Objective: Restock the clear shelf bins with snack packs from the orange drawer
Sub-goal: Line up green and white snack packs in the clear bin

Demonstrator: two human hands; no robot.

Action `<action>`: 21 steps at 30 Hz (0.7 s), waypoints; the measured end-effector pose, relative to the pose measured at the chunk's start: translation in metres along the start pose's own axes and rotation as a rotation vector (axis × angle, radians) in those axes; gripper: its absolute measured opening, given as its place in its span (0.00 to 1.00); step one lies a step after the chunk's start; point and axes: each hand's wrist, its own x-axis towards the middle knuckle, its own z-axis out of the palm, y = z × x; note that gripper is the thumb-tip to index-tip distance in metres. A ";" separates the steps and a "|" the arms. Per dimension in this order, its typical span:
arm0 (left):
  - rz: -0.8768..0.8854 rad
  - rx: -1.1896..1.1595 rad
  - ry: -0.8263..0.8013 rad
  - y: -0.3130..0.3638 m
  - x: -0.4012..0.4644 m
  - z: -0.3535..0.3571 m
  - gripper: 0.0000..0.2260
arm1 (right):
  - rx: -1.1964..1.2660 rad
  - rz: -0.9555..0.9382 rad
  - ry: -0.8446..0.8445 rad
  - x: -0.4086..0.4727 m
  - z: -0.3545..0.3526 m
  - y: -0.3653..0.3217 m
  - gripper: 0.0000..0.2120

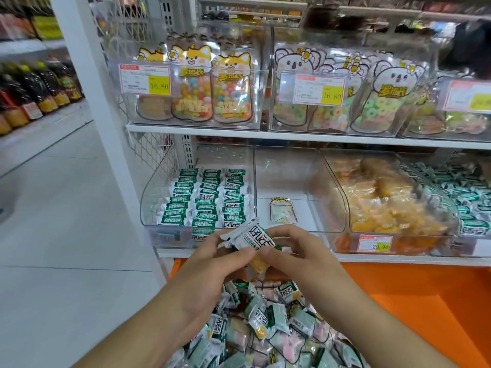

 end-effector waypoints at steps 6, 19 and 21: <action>0.162 0.503 -0.037 0.029 0.014 -0.031 0.30 | -0.267 -0.144 -0.041 0.013 -0.001 -0.009 0.14; 0.388 1.086 0.079 0.081 0.105 -0.060 0.22 | -0.324 -0.242 0.131 0.078 -0.015 -0.013 0.16; 0.350 1.117 0.056 0.071 0.117 -0.060 0.23 | -0.286 -0.209 0.147 0.081 -0.019 -0.009 0.14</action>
